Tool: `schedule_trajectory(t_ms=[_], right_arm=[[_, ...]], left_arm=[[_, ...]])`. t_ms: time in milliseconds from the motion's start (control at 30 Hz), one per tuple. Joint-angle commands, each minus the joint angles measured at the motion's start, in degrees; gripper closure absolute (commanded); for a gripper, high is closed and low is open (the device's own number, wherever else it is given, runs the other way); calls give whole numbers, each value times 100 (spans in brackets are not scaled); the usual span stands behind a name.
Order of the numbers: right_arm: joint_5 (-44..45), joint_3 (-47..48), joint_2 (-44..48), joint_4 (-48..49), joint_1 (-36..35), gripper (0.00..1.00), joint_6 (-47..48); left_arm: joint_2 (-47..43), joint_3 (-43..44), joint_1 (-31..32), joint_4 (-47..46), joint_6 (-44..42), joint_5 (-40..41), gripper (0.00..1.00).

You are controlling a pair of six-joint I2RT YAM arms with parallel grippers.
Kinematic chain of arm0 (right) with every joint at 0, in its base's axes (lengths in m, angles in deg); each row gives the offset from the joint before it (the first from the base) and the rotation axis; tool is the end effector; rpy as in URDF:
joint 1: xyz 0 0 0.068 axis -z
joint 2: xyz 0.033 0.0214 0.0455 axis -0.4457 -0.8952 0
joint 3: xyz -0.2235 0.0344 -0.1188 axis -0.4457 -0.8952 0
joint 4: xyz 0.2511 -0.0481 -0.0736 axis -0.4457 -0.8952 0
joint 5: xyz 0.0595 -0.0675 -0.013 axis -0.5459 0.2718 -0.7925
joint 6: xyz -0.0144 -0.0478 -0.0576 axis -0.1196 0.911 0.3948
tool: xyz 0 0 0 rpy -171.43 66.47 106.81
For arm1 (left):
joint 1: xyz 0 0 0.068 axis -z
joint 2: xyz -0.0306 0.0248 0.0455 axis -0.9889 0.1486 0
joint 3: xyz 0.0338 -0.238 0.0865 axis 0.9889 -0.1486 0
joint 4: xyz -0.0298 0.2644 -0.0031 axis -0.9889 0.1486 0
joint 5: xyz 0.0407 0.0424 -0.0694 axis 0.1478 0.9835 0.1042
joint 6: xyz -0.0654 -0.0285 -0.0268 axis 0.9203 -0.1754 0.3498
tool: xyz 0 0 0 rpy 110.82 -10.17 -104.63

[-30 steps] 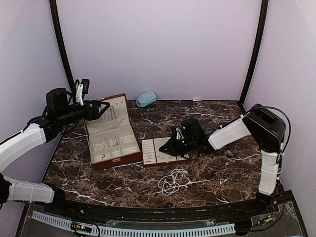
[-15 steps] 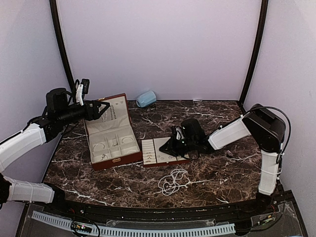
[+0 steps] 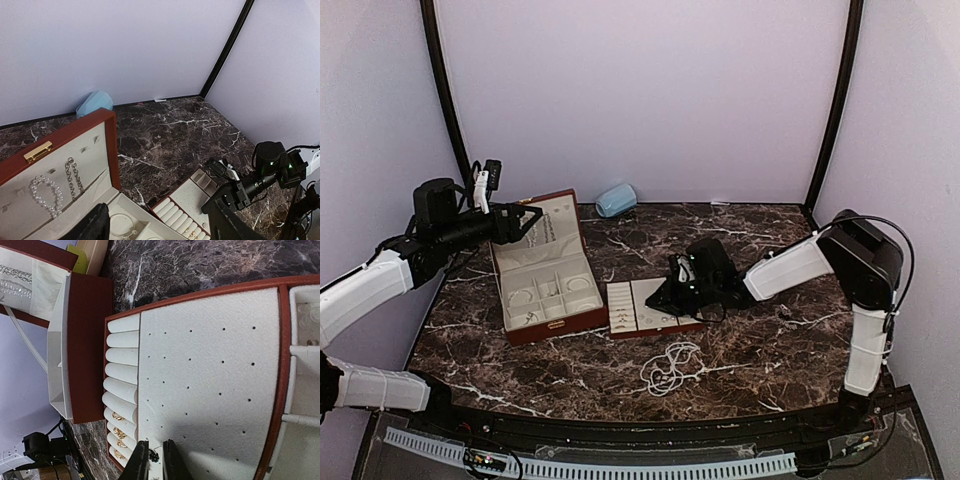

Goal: Organize the mixed jewelry
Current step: Insert the earring into the earring holder.

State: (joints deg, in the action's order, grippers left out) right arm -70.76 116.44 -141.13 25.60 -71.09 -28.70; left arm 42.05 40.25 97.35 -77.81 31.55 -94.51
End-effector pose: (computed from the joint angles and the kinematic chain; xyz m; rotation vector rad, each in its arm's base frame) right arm 0.2782 0.3072 0.0913 0.0015 2.5234 1.2673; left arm 0.2761 -0.1071 0.3024 0.3579 1.7204 -0.7615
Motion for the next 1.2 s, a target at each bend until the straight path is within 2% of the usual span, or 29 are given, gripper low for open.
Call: schedule_trajectory(t_ms=[0, 567, 1167], right_arm=[[233, 136, 125, -504, -12, 87, 249], [1202, 924, -36, -2249, -311, 87, 1055], [1703, 1546, -357, -3107, -662, 88, 1598]], left_arm=[[-173, -84, -34, -71, 28, -99, 29], [-197, -84, -34, -62, 46, -106, 29], [-275, -108, -34, -54, 24, -52, 29]])
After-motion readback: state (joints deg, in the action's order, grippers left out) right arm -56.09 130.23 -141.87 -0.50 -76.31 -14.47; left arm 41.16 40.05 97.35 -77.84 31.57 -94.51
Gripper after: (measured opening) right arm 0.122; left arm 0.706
